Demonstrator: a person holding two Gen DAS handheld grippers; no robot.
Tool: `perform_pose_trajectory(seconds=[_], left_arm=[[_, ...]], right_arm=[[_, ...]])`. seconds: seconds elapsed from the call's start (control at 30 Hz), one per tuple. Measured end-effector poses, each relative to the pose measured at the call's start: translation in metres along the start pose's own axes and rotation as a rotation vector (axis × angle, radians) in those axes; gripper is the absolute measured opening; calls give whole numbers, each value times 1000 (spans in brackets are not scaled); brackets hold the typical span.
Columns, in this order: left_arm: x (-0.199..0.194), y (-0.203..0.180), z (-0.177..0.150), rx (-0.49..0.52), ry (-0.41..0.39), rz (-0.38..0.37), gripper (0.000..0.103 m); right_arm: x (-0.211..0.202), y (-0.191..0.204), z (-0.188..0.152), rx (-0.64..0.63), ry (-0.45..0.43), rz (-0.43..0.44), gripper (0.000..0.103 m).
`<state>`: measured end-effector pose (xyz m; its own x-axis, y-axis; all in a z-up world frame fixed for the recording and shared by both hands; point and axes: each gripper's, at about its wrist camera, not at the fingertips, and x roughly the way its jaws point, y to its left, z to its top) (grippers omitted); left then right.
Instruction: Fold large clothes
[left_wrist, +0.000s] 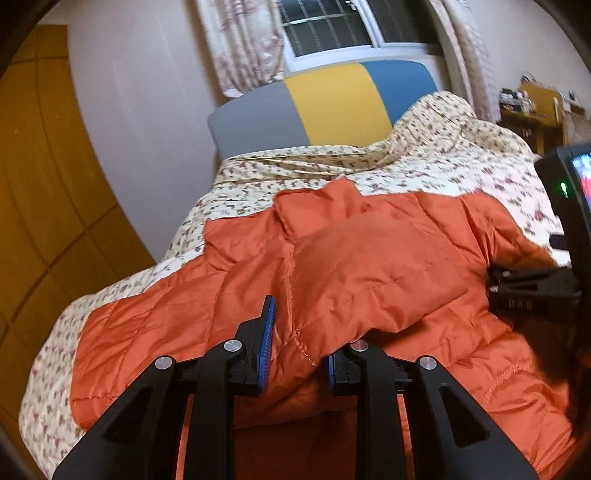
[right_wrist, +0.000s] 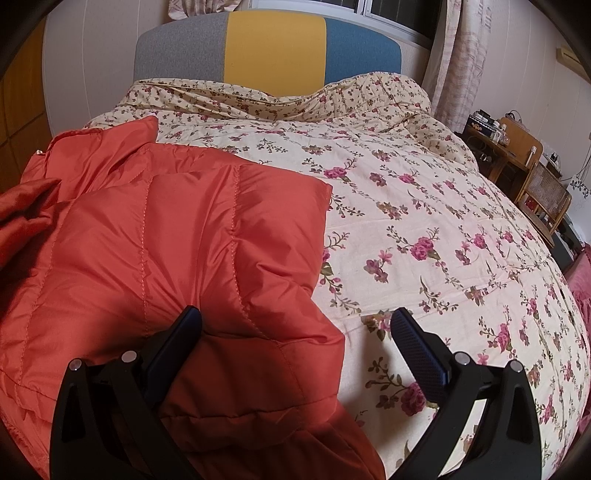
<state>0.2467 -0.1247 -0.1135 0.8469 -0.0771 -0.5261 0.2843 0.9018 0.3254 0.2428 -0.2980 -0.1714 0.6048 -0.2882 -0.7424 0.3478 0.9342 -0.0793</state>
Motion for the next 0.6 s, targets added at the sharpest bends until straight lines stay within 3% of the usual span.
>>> perform_pose_trajectory(seconds=[0.23, 0.6], left_arm=[[3, -14, -5, 66, -33, -62, 22], [17, -43, -12, 199, 19, -81, 23]], right_arm=[[0, -1, 0, 0, 0, 0, 101], [0, -2, 0, -1, 0, 1, 101]])
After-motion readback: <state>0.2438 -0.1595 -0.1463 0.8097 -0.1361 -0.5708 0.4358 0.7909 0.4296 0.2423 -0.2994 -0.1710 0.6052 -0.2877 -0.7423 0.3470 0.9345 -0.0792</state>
